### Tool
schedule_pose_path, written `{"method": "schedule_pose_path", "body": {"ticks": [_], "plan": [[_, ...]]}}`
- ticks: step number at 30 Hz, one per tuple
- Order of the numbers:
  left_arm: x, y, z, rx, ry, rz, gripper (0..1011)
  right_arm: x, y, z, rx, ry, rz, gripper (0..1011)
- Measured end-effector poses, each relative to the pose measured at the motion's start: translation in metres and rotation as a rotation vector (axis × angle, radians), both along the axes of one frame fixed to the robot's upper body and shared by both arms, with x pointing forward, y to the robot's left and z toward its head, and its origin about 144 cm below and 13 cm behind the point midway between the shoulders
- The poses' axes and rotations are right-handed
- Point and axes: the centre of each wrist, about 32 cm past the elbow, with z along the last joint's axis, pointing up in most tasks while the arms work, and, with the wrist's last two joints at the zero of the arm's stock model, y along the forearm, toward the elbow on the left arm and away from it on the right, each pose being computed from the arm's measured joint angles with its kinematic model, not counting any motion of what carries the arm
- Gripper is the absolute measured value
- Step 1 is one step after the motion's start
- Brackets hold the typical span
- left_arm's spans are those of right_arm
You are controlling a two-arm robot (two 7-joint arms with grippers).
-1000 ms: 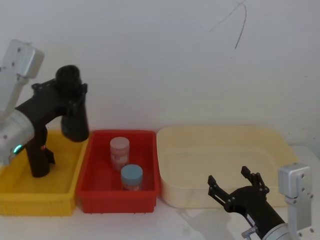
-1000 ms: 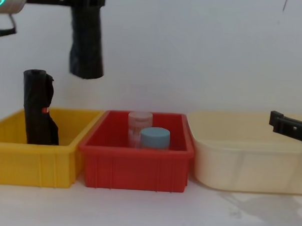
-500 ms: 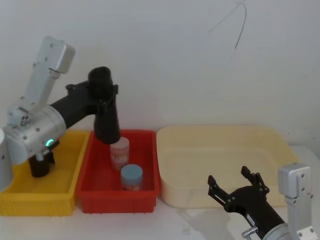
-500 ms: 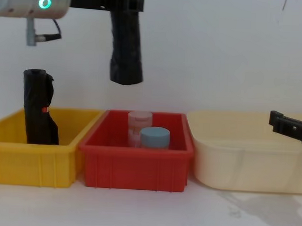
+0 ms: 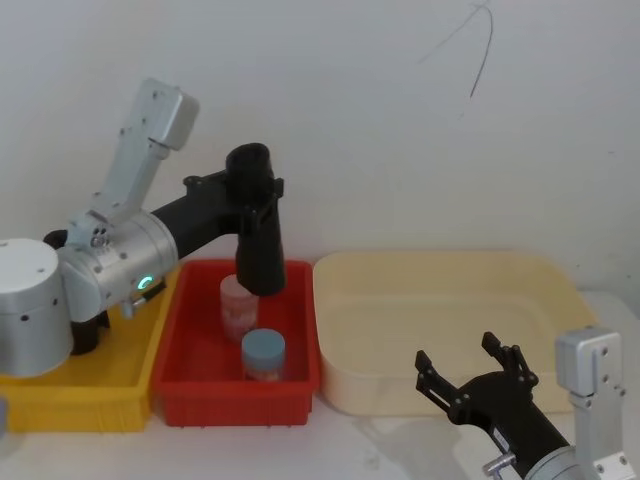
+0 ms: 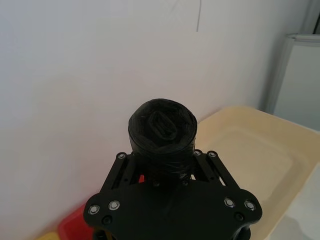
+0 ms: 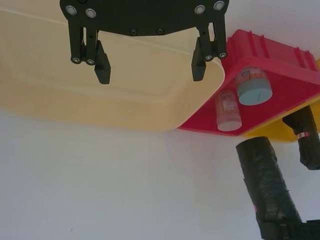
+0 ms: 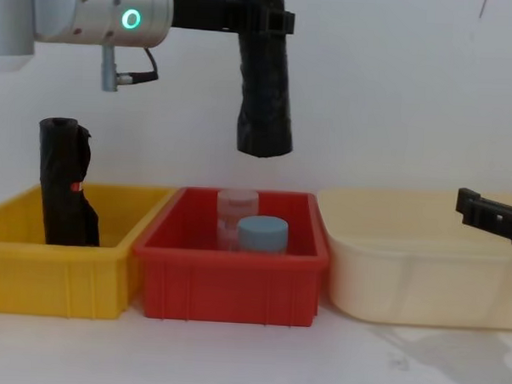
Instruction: Pick up the garbage bag with the one hand and transfer it to the other hand.
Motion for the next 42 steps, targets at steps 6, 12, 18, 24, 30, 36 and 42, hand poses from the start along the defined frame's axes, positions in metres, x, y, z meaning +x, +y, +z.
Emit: {"method": "schedule_pose_path", "body": {"ticks": [6,12,18,24,30,36,42], "plan": [[0.003,-0.005,0.000,-0.002,0.008,-0.019,374,0.002,0.001,0.001,-0.024,-0.003,0.020,1000],[0.005,-0.008,-0.001,-0.003,0.012,-0.032,374,0.007,0.006,0.005,-0.057,0.001,0.062,999],[0.006,-0.011,-0.001,-0.003,0.015,-0.041,374,0.017,0.019,0.014,-0.101,0.005,0.110,1000],[0.007,-0.012,-0.001,-0.004,0.018,-0.046,374,0.025,0.030,0.021,-0.134,0.016,0.133,1000],[0.007,-0.013,-0.001,-0.004,0.018,-0.048,374,0.031,0.038,0.028,-0.151,0.033,0.142,1000],[0.008,-0.013,-0.001,-0.004,0.019,-0.050,374,0.038,0.048,0.037,-0.164,0.045,0.144,1000],[0.008,-0.013,-0.001,-0.004,0.020,-0.051,374,0.044,0.057,0.045,-0.177,0.042,0.135,1000]]}}
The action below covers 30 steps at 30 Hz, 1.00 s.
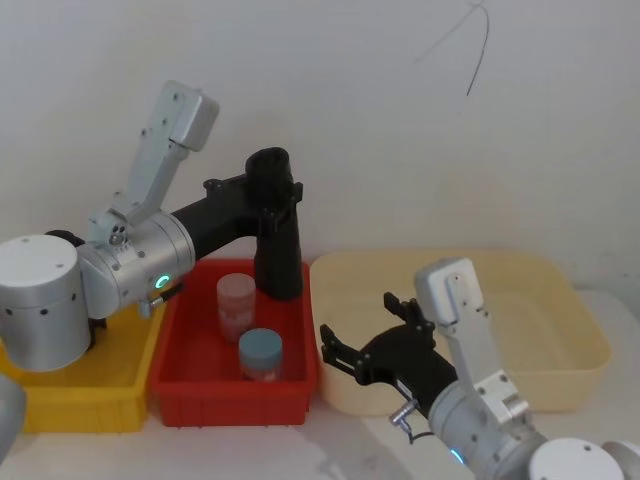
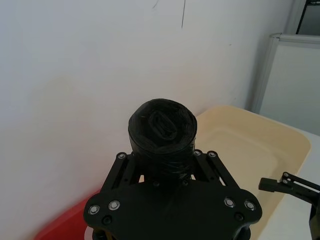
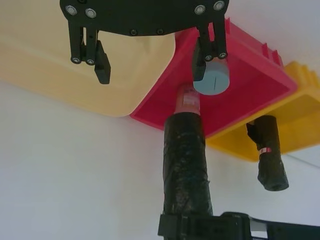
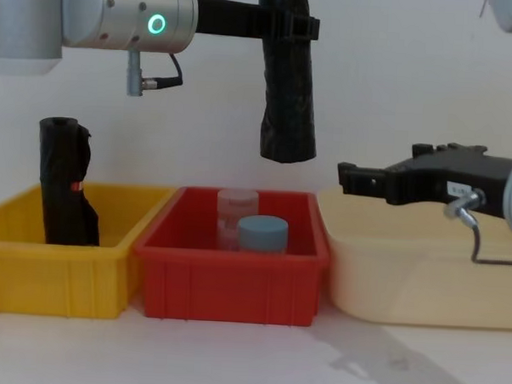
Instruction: Pick up the garbage bag with the one hand and transfer it to the other hand.
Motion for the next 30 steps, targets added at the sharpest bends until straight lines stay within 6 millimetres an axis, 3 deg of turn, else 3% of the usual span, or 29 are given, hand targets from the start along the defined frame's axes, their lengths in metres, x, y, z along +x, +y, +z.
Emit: {"method": "schedule_pose_path", "body": {"ticks": [30], "plan": [[0.000,0.000,0.000,0.000,0.001,-0.001,374,0.016,0.045,0.007,-0.014,-0.018,-0.029,1000]]}}
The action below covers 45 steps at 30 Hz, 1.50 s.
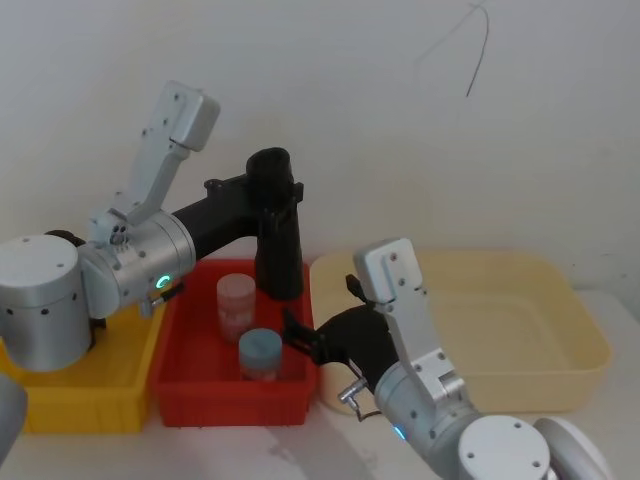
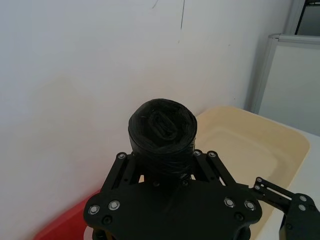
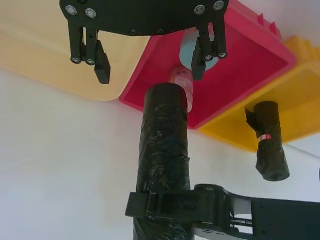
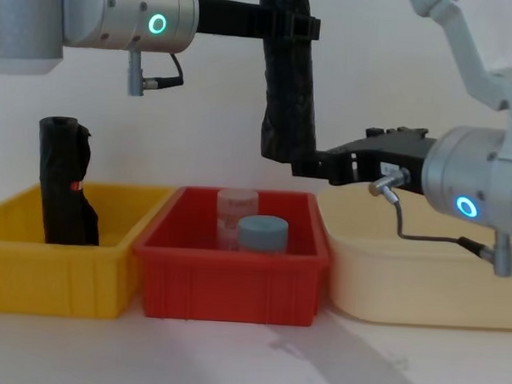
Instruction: Pick up the garbage bag with the one hand and transfer it to the other hand.
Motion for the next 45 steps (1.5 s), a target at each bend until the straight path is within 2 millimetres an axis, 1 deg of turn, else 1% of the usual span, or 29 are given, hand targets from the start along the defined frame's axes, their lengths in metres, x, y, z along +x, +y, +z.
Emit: {"method": "schedule_pose_path", "body": {"ticks": [20,29,45], "plan": [[0.000,0.000,0.000,0.000,0.000,0.000,374,0.014,0.020,0.007,0.062,0.037,0.019,999],[0.000,0.000,0.000,0.000,0.000,0.000,374,0.027,0.029,0.015,0.107,0.068,0.035,999],[0.000,0.000,0.000,0.000,0.000,0.000,374,0.044,0.043,0.030,0.145,0.083,0.065,999]]}}
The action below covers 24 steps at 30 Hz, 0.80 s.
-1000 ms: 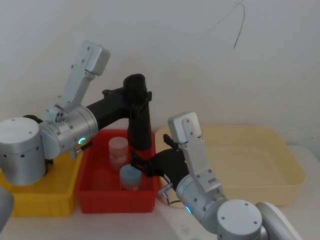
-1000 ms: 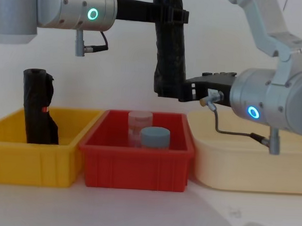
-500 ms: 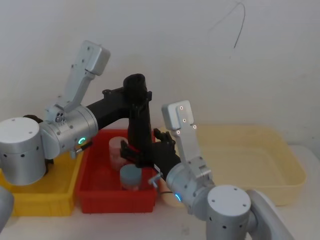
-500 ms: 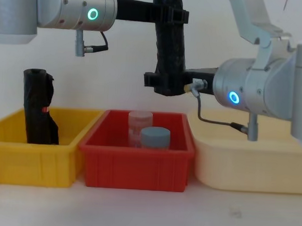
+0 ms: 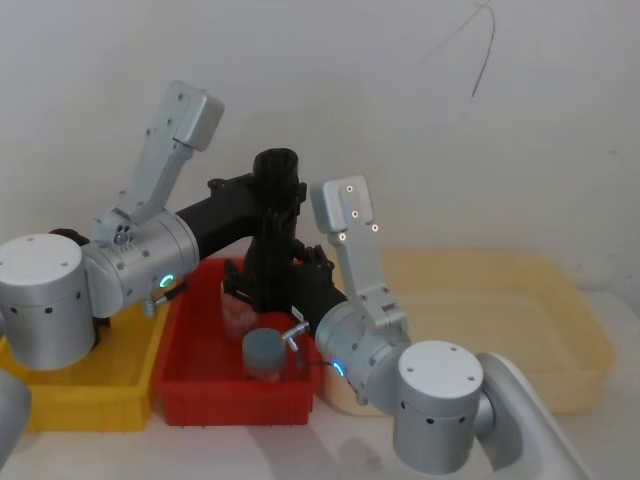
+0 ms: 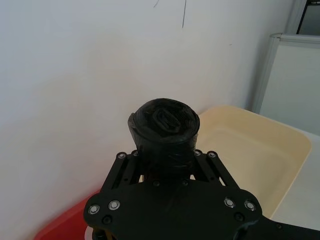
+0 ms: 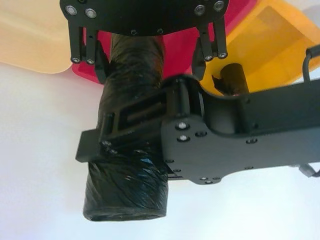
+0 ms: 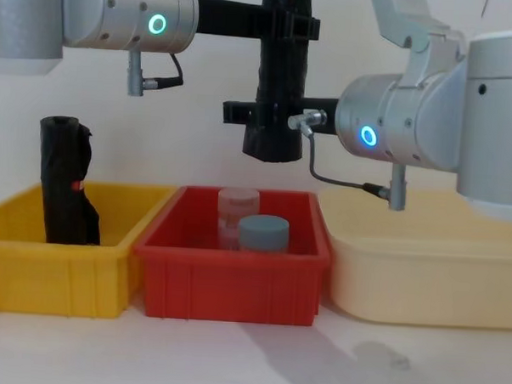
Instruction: Pick up the garbage bag with the one hand and transfer it to the other hand.
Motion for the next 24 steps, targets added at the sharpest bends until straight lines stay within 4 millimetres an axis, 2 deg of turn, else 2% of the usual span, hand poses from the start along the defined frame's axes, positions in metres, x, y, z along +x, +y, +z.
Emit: {"method": "schedule_pose_path", "body": {"ticks": [8,17,22,24], "plan": [[0.0000,-0.0001,0.0000,0.000,0.000,0.000,374,0.0077,0.0057,0.0028,0.006,0.003,-0.001,1000],[0.0000,-0.0001,0.0000,0.000,0.000,0.000,374,0.0074,0.0052,0.0014,0.009,0.010,-0.008,1000],[0.0000,-0.0001,0.0000,0.000,0.000,0.000,374,0.0069,0.0042,0.0005,0.011,0.015,-0.011,928],[0.0000,-0.0001,0.0000,0.000,0.000,-0.001,374,0.0066,0.0038,-0.0001,0.011,0.018,-0.013,866]]}}
